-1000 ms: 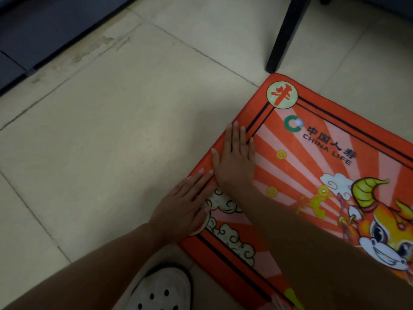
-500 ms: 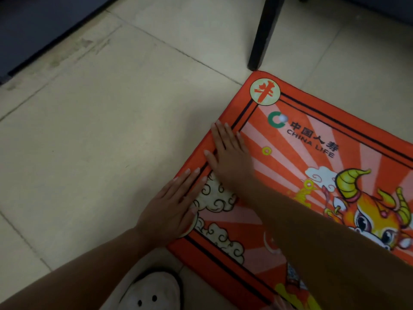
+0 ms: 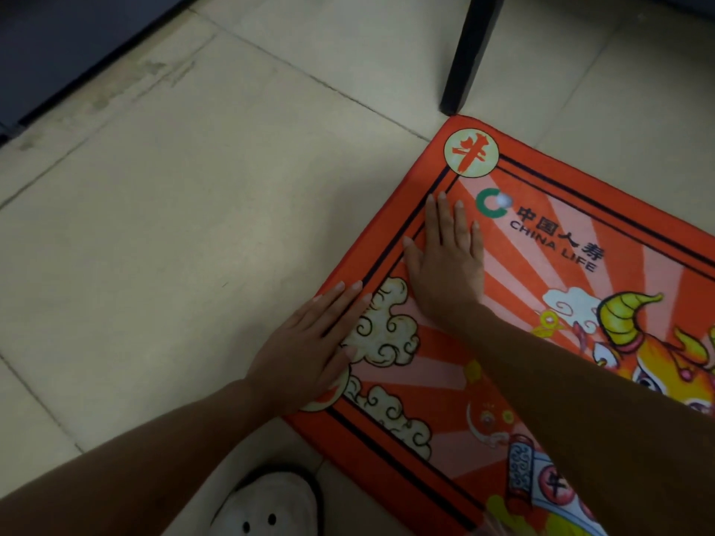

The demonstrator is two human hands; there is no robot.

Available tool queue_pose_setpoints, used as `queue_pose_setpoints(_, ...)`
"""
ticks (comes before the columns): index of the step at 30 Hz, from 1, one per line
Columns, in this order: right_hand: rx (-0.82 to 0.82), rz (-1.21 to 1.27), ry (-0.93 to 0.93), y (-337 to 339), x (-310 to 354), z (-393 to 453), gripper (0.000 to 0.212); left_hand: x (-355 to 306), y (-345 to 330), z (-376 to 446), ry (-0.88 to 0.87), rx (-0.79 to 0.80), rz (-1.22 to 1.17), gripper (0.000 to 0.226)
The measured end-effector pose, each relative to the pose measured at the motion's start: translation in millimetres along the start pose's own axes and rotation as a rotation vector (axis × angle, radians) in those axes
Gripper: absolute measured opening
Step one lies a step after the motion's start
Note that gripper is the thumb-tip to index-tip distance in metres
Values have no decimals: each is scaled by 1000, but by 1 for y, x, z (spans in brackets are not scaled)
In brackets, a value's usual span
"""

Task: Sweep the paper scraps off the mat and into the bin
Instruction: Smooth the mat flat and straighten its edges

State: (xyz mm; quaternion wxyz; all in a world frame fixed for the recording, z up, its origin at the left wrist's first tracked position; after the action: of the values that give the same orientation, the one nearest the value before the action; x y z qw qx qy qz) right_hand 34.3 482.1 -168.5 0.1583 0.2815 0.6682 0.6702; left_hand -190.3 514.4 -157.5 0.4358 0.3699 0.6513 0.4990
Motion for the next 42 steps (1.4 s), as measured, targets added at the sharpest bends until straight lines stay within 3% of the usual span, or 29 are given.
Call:
queue_pose_setpoints(9,-19,79,11,5,-2,0,61,-3,1,7,-31,-4,-5,61)
queue_pose_setpoints(14,-61,326,82,20,-16,7,50,-20,2,62,-62,-61,-23,59)
queue_pose_setpoints(18,-59,288,147,26,-45,9,52,-37,1,118,-85,-66,-19,60)
queue_pose_setpoints(26,-99,217,-141,44,-178,-23,52,-106,7,208,-232,-99,35,56)
queue_pose_setpoints(38,-141,143,-545,73,-348,-101,55,-273,-17,293,-477,-77,48,55)
queue_pose_setpoints(42,-139,157,-757,80,-396,-133,54,-326,-27,310,-531,-53,60,57)
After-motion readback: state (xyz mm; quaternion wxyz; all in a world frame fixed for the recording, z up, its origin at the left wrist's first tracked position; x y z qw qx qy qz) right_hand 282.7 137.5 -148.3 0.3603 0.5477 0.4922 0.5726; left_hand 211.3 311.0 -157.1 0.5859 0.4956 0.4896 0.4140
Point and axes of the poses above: each hand's wrist, its own z-axis towards the middle knuckle, its own y-axis out of the back of the hand, x = y × z, the point moved 4 cm from there along z, towards the middle knuckle, and after that the axes turned 1 degree about z, right-handed, at the moved point
